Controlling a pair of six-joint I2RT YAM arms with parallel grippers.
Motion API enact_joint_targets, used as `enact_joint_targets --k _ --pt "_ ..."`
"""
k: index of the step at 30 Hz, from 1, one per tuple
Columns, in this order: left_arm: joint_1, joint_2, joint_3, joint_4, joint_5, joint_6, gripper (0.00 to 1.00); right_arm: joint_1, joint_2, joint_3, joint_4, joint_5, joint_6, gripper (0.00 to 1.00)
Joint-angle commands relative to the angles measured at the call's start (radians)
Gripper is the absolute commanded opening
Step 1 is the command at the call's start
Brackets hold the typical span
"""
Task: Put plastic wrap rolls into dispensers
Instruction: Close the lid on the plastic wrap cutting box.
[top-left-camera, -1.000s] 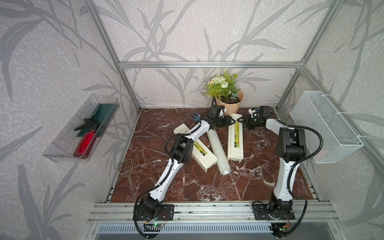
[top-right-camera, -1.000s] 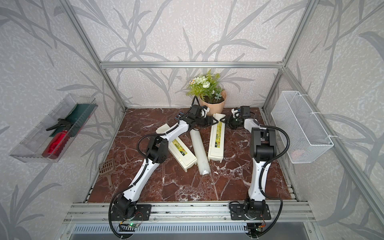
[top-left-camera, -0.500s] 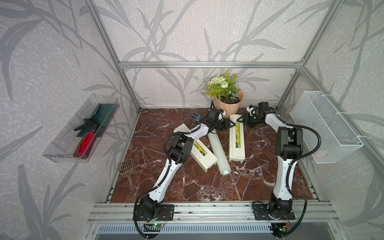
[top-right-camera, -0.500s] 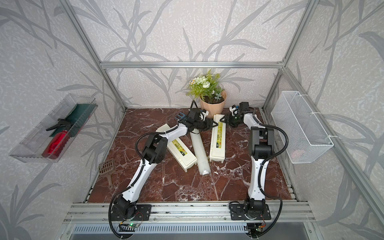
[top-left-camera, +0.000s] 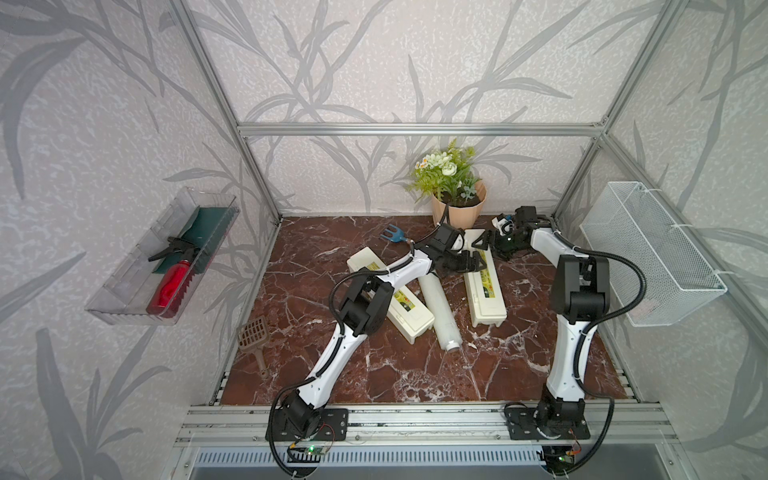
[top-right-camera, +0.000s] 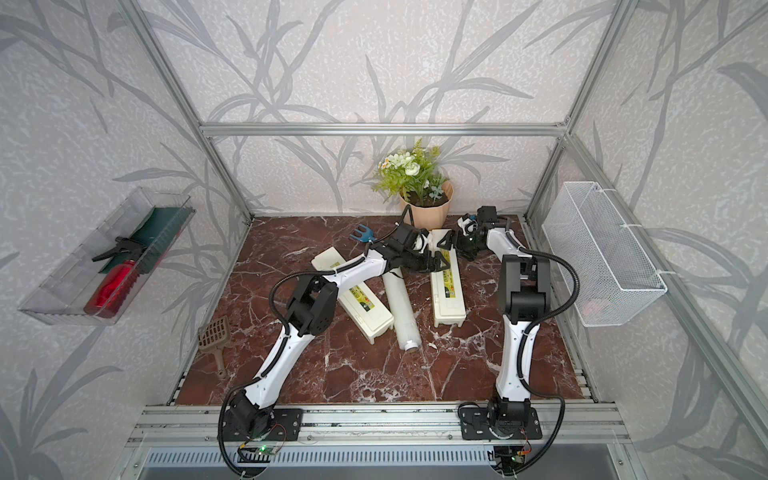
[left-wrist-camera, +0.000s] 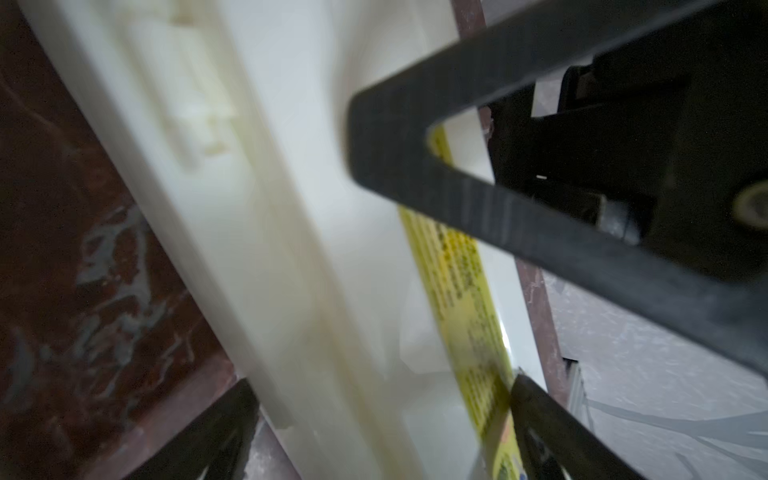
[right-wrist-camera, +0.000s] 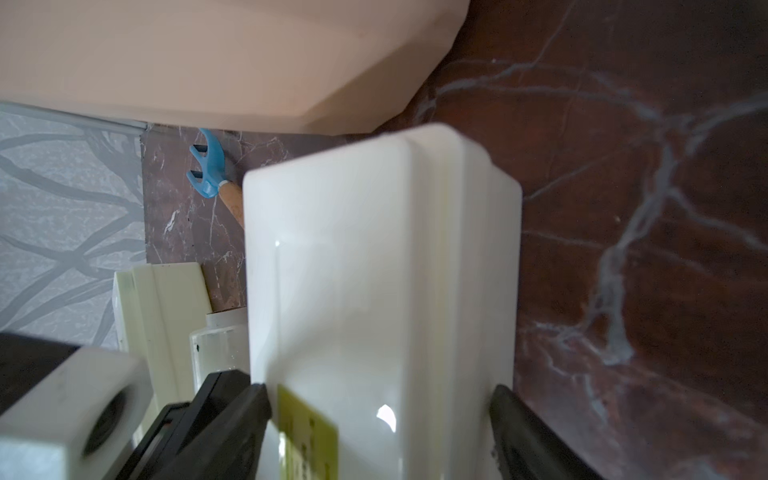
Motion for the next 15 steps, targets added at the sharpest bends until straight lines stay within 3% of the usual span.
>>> enact_joint_targets --k 1,4,7,10,15 --pt "-0.02 -0.062 0.016 -0.227 -0.239 0.092 0.94 -0.029 -0.122 -0.072 0.019 0.052 0.04 0.85" --pt "-0.043 -0.089 0.055 -0.292 -0.327 0.079 0.94 -0.057 -0.234 -0.203 0.059 0.101 0.065 0.88" --pt "-0.079 -0.062 0.184 -0.437 -0.44 0.088 0.93 -0.104 -0.329 -0.343 0.091 0.131 0.09 0.88" --pt "-0.113 -0.022 0.294 -0.552 -0.544 0.065 0.92 -0.157 -0.412 -0.469 0.159 0.1 0.113 0.89" --pt "-0.135 0.023 0.372 -0.633 -0.619 -0.026 0.89 -0.18 -0.486 -0.553 0.169 0.068 0.096 0.89"
